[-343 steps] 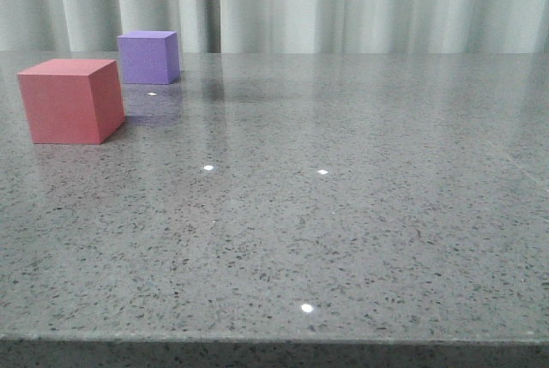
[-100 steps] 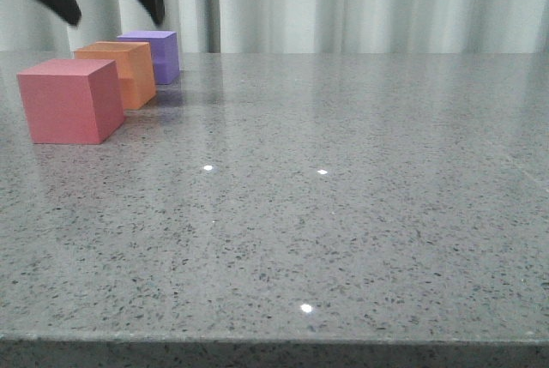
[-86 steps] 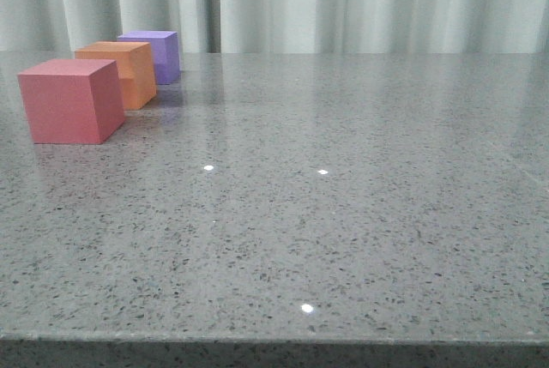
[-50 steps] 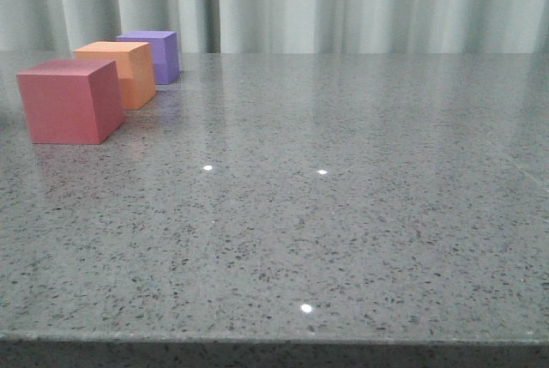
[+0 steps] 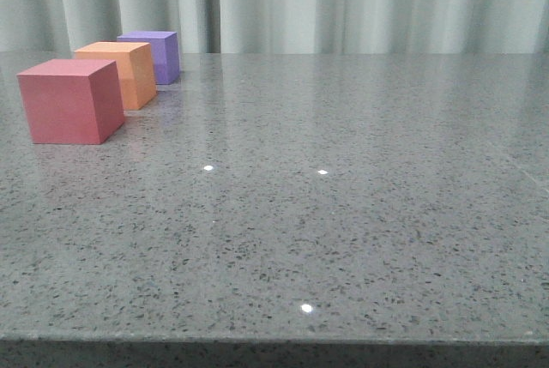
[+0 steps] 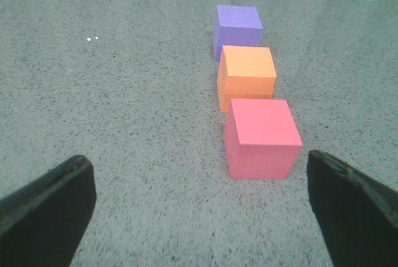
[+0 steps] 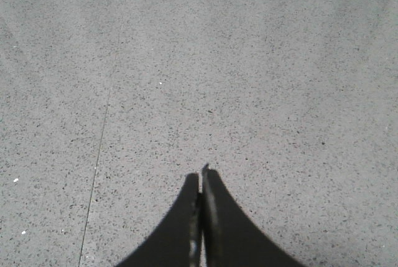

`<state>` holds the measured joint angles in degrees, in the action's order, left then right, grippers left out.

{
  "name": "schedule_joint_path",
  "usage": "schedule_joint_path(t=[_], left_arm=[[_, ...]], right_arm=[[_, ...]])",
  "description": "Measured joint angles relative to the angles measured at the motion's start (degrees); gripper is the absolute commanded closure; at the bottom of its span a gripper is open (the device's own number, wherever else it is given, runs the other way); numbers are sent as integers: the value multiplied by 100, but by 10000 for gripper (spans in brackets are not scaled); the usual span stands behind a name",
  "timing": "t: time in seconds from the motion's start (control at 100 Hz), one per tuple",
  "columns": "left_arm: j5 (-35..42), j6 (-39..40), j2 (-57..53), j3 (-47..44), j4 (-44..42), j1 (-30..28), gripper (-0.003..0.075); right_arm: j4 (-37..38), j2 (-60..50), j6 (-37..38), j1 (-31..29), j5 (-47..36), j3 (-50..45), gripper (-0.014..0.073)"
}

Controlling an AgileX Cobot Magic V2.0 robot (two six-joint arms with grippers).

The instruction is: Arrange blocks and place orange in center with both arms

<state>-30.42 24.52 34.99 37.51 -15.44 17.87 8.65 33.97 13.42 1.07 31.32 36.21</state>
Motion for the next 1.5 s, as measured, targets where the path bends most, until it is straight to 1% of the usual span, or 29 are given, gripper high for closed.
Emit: schedule_joint_path(t=[0.06,0.13,0.18,0.2,0.25,0.27,0.32,0.34,0.35,0.37,1.18,1.32,1.42,1.5], left_arm=[[0,0,-426,-236,0,0,157],[0,0,-891,-471,0,0,263],[0,0,-1169,-596,0,0,373],[0,0,-1279,-643,0,0,402],[0,0,-1502,-721,0,0,522],[0,0,-1586,-753,0,0,552],[-11,0,-1754,-810,0,0,666],[-11,0,-1811,-825,0,0,694],[-11,0,-1842,-833,0,0,720],[-11,0,-1869,-838,0,0,740],[2,2,-1943,-879,-22,-12,741],[352,-71,-2090,-1102,-9,-52,741],[767,-548,-2276,-1369,333,-267,741],[1041,-911,-2468,-1648,722,-582,741]], right_arm=[[0,0,0,0,0,0,663],[0,0,0,0,0,0,663],[0,0,0,0,0,0,663],[0,0,0,0,0,0,663],[0,0,0,0,0,0,663],[0,0,0,0,0,0,663],[0,0,0,0,0,0,663],[0,0,0,0,0,0,663],[0,0,0,0,0,0,663],[0,0,0,0,0,0,663],[0,0,0,0,0,0,663],[0,0,0,0,0,0,663],[0,0,0,0,0,0,663],[0,0,0,0,0,0,663]])
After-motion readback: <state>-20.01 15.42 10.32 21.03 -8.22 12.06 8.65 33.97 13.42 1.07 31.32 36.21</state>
